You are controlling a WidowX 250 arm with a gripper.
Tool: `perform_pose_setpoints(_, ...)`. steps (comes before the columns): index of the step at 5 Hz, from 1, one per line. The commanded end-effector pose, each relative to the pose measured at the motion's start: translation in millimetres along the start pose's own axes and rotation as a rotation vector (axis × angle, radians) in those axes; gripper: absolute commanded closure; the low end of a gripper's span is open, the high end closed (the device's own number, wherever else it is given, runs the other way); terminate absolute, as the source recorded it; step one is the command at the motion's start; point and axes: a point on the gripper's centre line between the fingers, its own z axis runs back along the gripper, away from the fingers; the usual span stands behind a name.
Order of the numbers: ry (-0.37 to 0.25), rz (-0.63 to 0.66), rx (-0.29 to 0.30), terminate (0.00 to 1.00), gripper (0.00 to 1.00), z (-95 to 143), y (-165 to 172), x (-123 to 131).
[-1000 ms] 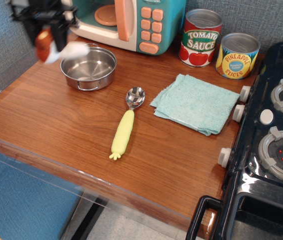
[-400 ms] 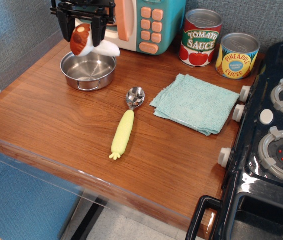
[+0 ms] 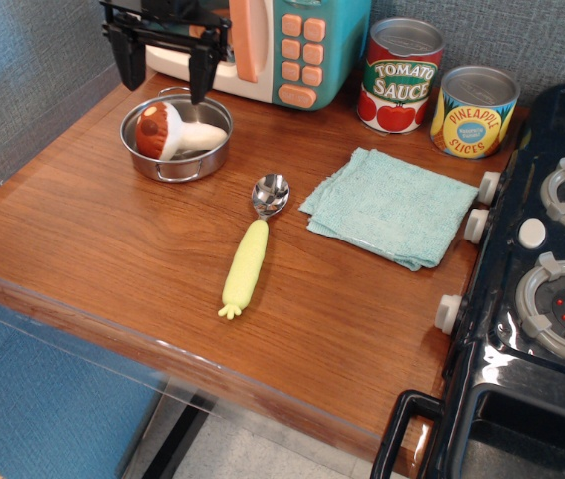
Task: Put the mushroom into the metal pot.
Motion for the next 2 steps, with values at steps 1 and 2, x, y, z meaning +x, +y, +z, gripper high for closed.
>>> perform_pose_setpoints(1, -0.094, -0.032, 0.013, 0.00, 0.00, 38.9, -1.0, -2.7)
perform_pose_setpoints(2, -0.094, -0.032, 0.013, 1.00, 0.00, 38.9, -1.0, -2.7)
